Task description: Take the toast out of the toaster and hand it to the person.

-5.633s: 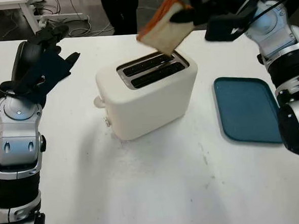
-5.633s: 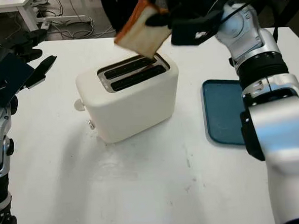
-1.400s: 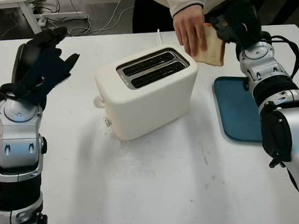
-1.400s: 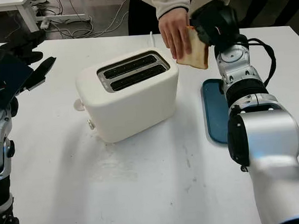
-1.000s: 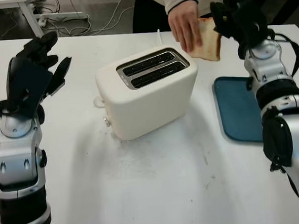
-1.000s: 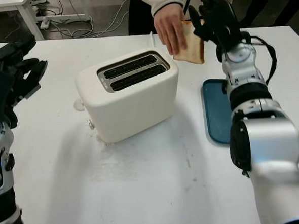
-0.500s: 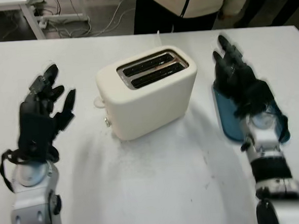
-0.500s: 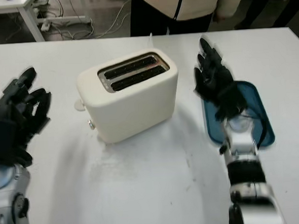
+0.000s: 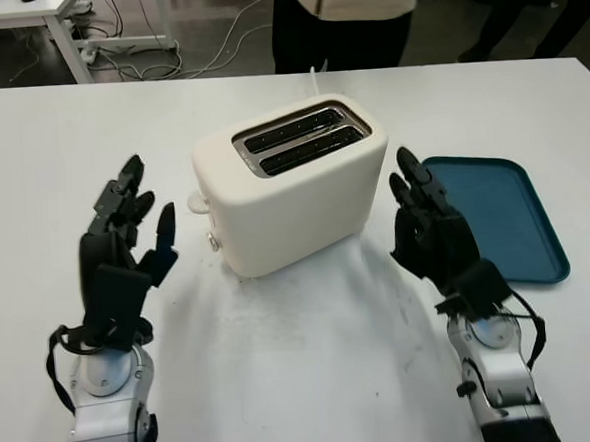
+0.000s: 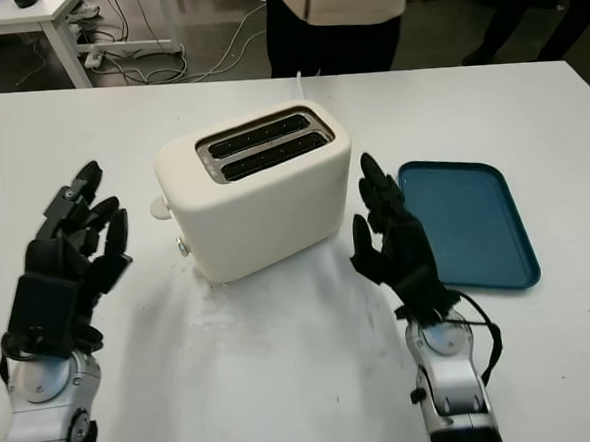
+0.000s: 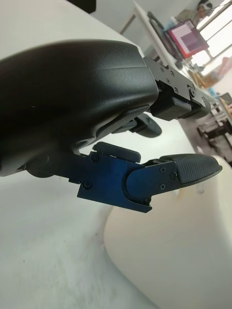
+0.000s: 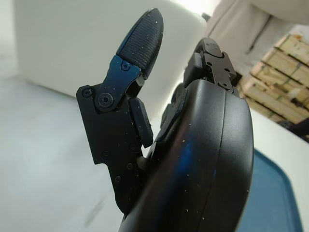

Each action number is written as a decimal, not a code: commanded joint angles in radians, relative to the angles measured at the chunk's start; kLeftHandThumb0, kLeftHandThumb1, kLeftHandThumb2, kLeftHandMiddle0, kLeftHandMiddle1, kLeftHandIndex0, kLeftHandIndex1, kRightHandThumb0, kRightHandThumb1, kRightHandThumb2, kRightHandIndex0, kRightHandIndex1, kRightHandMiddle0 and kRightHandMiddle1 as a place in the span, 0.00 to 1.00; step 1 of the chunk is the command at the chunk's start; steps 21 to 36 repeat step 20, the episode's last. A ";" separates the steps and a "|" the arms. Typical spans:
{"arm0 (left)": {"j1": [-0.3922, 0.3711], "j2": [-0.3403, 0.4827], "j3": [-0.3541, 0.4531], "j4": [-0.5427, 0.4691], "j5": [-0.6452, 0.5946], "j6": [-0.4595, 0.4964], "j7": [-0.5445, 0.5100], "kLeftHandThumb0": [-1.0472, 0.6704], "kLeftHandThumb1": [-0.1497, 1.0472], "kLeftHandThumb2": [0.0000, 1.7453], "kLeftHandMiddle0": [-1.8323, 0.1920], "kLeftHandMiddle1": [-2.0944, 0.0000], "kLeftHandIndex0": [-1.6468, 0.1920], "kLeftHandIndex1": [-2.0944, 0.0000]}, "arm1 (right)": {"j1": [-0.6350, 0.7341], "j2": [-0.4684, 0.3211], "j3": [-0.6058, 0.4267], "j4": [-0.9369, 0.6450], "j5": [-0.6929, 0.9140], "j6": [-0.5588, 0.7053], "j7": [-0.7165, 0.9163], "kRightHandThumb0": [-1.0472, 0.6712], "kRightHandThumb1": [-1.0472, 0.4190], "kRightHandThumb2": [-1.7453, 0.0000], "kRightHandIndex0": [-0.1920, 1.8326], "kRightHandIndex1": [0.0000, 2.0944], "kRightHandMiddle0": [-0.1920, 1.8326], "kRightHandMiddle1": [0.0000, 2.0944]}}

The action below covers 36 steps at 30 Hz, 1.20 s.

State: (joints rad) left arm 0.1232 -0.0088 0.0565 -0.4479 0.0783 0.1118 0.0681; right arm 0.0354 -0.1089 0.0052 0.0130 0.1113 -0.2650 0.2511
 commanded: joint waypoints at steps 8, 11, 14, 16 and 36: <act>0.039 -0.039 -0.063 0.111 0.062 -0.109 0.062 0.21 0.89 0.40 0.91 0.68 0.75 1.00 | 0.054 0.014 -0.007 -0.017 -0.004 -0.001 -0.017 0.22 0.09 0.49 0.09 0.00 0.09 0.00; 0.057 -0.056 -0.086 0.091 0.087 -0.064 0.082 0.18 0.89 0.39 0.91 0.67 0.74 0.99 | 0.043 0.021 -0.015 0.007 0.022 -0.008 -0.007 0.22 0.09 0.50 0.09 0.00 0.09 0.00; 0.064 -0.057 -0.091 0.094 0.080 -0.083 0.090 0.18 0.89 0.38 0.90 0.66 0.74 0.99 | 0.043 0.026 -0.018 -0.020 0.021 0.031 -0.023 0.22 0.09 0.51 0.09 0.00 0.09 0.00; 0.063 -0.062 -0.091 0.092 0.066 -0.081 0.091 0.18 0.89 0.38 0.91 0.67 0.74 0.99 | 0.047 0.028 -0.019 -0.045 0.010 0.055 -0.041 0.21 0.09 0.52 0.09 0.00 0.09 0.00; 0.056 -0.037 -0.093 0.114 0.075 -0.108 0.079 0.20 0.89 0.40 0.91 0.65 0.74 0.99 | 0.038 0.035 -0.022 -0.028 0.009 0.031 -0.050 0.21 0.09 0.52 0.09 0.00 0.09 0.00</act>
